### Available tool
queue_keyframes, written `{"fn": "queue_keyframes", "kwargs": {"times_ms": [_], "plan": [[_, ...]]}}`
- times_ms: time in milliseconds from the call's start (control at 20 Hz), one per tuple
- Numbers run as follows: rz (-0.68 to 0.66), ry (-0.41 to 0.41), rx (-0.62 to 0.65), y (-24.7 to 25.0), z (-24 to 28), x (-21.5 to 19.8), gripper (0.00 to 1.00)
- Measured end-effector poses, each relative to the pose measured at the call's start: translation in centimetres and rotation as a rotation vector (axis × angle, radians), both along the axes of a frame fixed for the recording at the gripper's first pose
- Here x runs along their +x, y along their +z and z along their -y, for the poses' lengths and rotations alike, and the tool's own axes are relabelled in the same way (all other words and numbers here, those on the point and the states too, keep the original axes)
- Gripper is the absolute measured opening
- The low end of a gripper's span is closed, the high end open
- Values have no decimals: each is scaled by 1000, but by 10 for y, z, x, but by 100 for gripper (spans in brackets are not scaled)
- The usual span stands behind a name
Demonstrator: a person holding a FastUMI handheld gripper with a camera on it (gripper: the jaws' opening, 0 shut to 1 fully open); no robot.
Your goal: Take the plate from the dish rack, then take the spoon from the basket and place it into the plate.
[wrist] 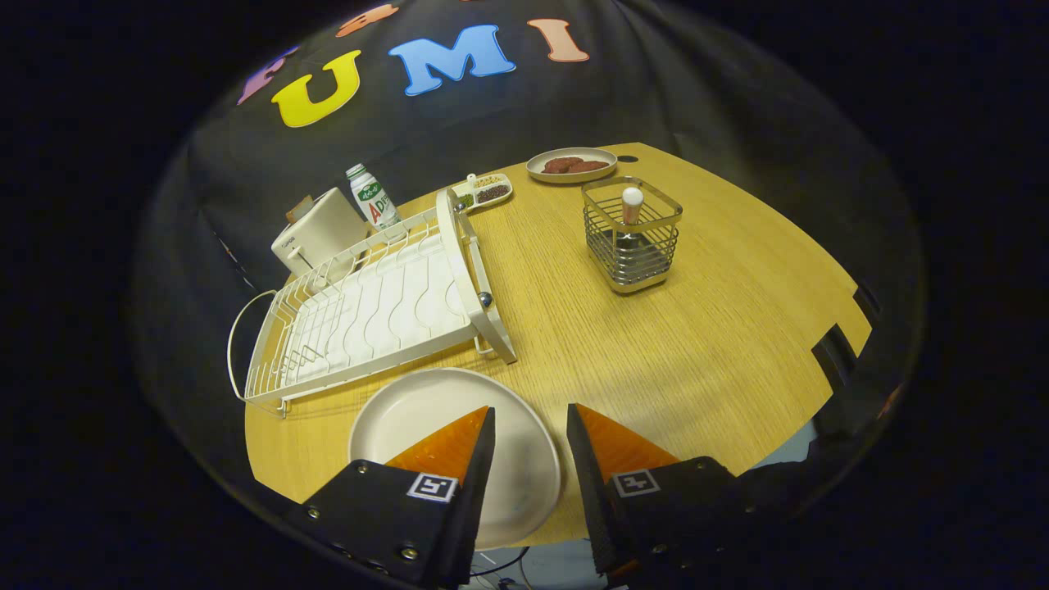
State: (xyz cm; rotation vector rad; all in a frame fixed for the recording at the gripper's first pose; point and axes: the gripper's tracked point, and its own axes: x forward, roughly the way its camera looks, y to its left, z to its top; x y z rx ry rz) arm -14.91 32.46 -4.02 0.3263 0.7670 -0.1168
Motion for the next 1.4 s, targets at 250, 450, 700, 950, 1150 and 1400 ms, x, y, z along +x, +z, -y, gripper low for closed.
{"fn": "queue_keyframes", "kwargs": {"times_ms": [250,450,700,950,1150,1400], "plan": [[39,-32,-34,19,20,17,54],[63,-60,-63,31,38,34,54],[85,-98,-111,47,62,54,54],[92,-121,-195,58,82,71,54],[76,-116,-238,59,91,85,54],[34,-106,-296,55,102,98,54]]}}
